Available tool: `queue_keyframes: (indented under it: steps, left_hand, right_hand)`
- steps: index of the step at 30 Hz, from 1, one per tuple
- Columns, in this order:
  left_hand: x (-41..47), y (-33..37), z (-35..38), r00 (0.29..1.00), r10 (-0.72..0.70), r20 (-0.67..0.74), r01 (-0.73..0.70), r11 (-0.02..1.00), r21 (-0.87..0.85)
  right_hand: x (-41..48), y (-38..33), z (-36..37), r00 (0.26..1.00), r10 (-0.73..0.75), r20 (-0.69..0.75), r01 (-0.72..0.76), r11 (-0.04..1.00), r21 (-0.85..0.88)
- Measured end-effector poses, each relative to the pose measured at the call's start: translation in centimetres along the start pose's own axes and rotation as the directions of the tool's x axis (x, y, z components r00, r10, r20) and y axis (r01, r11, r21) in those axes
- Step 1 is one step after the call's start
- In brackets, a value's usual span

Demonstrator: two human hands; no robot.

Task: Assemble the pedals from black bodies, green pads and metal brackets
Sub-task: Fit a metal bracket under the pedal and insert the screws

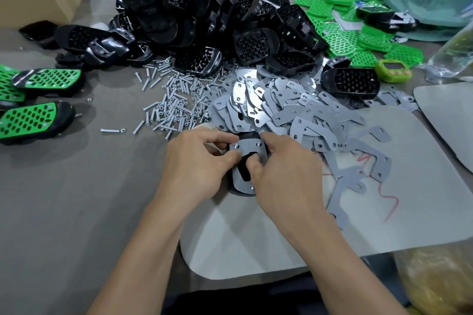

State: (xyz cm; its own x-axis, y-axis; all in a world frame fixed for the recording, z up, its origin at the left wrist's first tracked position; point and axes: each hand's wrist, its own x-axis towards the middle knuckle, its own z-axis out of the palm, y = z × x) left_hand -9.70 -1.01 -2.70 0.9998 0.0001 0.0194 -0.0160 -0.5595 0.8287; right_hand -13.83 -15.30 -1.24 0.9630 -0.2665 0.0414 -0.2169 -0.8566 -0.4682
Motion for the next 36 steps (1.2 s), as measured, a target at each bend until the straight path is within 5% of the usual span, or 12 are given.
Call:
queue_keyframes:
  steps: [17, 28, 32, 36]
  left_hand:
    - [-0.5, -0.3, 0.9, 0.995, -0.043, -0.085, 0.032, 0.992, -0.119]
    - [2.7, 0.4, -0.2, 0.973, -0.126, 0.196, 0.137, 0.990, -0.045]
    - [2.6, 0.2, 0.1, 0.948, -0.163, 0.274, 0.207, 0.968, -0.139]
    - [2.4, 0.3, 0.3, 0.937, -0.188, 0.295, 0.255, 0.944, -0.208]
  right_hand:
    - [-0.1, 1.1, 0.9, 0.988, -0.057, -0.146, 0.072, 0.992, 0.104]
    - [0.1, 2.7, -0.1, 0.986, -0.151, -0.072, 0.161, 0.974, 0.158]
    - [1.4, 2.5, -1.5, 0.992, -0.124, 0.025, 0.119, 0.982, 0.148]
    - [3.7, 0.8, -2.4, 0.990, -0.120, -0.079, 0.130, 0.982, 0.137]
